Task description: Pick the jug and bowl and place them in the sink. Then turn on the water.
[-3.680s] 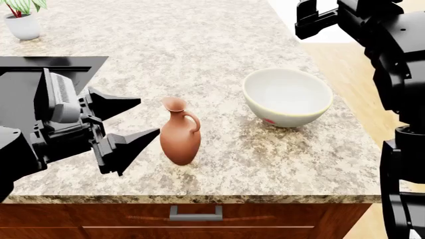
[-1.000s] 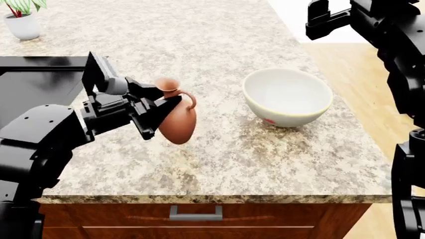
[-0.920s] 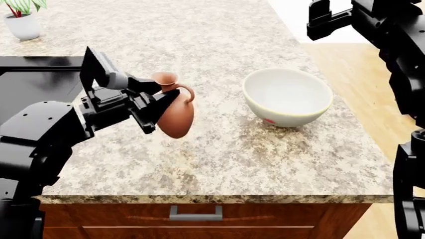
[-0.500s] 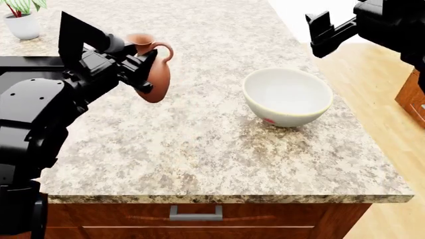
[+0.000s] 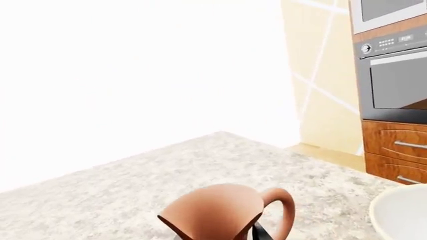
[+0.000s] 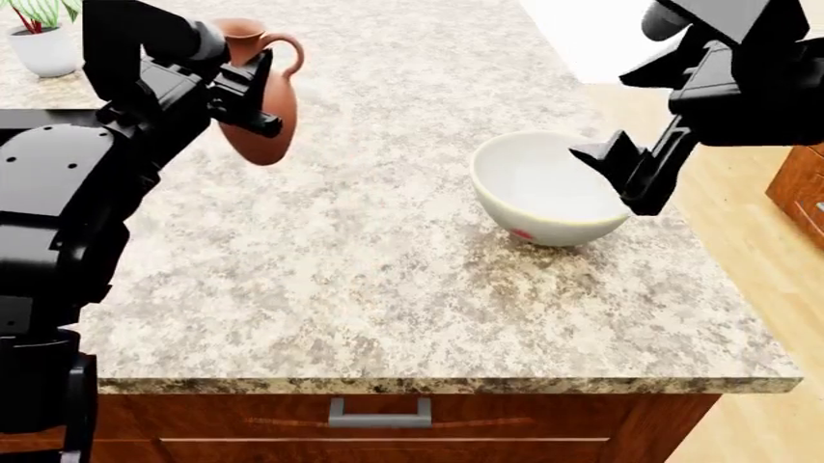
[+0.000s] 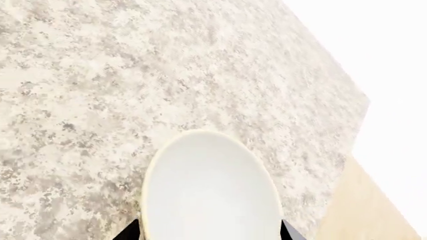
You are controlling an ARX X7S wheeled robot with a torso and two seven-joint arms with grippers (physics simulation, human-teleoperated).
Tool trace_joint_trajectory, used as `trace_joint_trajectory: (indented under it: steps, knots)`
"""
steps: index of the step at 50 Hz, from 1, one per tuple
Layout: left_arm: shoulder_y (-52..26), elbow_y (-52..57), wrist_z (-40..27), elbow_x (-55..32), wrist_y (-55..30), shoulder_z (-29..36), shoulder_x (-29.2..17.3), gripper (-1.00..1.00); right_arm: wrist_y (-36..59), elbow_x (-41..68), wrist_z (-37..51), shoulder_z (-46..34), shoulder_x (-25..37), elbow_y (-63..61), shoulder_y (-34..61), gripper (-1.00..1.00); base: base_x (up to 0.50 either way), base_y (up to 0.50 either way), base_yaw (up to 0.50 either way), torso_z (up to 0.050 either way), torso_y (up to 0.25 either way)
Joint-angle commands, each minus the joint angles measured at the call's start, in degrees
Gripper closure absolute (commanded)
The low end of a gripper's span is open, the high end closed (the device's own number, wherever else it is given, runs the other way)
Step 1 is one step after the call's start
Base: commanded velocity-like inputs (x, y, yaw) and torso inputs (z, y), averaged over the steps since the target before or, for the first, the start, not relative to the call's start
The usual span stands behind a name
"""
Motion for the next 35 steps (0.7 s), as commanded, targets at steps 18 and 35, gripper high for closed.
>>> trace_joint_trajectory:
  steps: [18,35]
  knots:
    - [-0.5,1.2,-0.4,-1.1,1.1,-0.6,-0.7,1.0,-0.8,-0.7,-10.5,-14.9,2.3,-3.4,5.0,-1.0,0.0,0.0,0.0,0.0,0.002]
    - [0.6,2.7,-0.3,-2.2,0.3,-1.1,-1.4,1.0,-7.1,-5.5,-7.8,-21.5,-3.9,6.2,2.6,-1.0,0.0,0.0,0.0,0.001,0.001]
